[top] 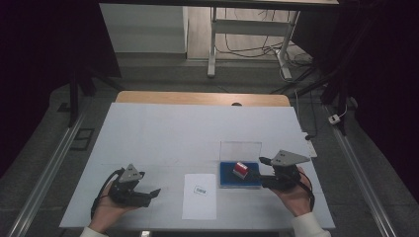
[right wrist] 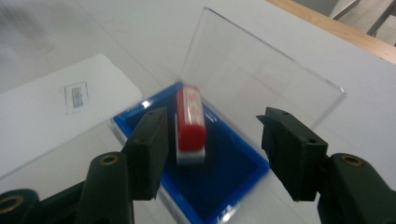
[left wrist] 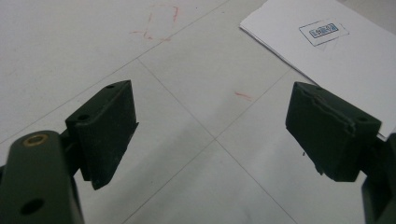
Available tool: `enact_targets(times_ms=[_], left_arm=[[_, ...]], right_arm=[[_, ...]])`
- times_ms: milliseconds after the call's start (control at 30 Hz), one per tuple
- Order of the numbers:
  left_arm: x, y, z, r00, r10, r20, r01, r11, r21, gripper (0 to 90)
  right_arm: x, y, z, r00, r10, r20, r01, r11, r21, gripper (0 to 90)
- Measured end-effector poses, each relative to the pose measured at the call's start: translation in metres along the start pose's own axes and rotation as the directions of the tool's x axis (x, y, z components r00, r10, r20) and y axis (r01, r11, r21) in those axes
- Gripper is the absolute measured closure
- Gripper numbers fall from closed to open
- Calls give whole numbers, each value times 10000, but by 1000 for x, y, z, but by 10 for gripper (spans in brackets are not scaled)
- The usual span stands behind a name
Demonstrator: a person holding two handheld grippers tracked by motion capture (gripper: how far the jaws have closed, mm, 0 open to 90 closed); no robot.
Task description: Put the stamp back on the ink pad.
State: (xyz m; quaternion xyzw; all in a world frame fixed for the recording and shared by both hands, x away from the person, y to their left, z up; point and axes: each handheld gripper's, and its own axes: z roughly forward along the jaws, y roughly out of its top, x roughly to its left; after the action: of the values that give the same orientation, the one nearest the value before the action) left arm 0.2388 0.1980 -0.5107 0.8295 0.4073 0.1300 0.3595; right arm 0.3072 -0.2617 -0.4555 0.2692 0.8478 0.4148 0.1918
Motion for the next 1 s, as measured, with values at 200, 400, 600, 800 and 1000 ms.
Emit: enact_targets(times_ms=[200,400,600,800,1000], left_arm=[[0,0,0,10000,-2,5,2,10000,-18,166],[-1,-1,-1,10000,9,-9,-9,10000,-72,166],[-1,-1,0,10000,-10,-72,9,10000,-83,166],[-1,-1,0,10000,7,-85,-7,10000,-91,166],[-1,-1,0,9999,2,-109,-3,10000,-84,166]], right_arm=[[-5,-29,-20,9987,242,446,-237,9996,-122,408],[-14,-56,-28,9976,411,552,-414,9991,52,391],[-20,-72,-29,9973,584,455,-595,9979,236,387],[-22,-73,-29,9972,627,400,-637,9977,242,387],[-21,-72,-28,9977,527,433,-539,9982,257,387]])
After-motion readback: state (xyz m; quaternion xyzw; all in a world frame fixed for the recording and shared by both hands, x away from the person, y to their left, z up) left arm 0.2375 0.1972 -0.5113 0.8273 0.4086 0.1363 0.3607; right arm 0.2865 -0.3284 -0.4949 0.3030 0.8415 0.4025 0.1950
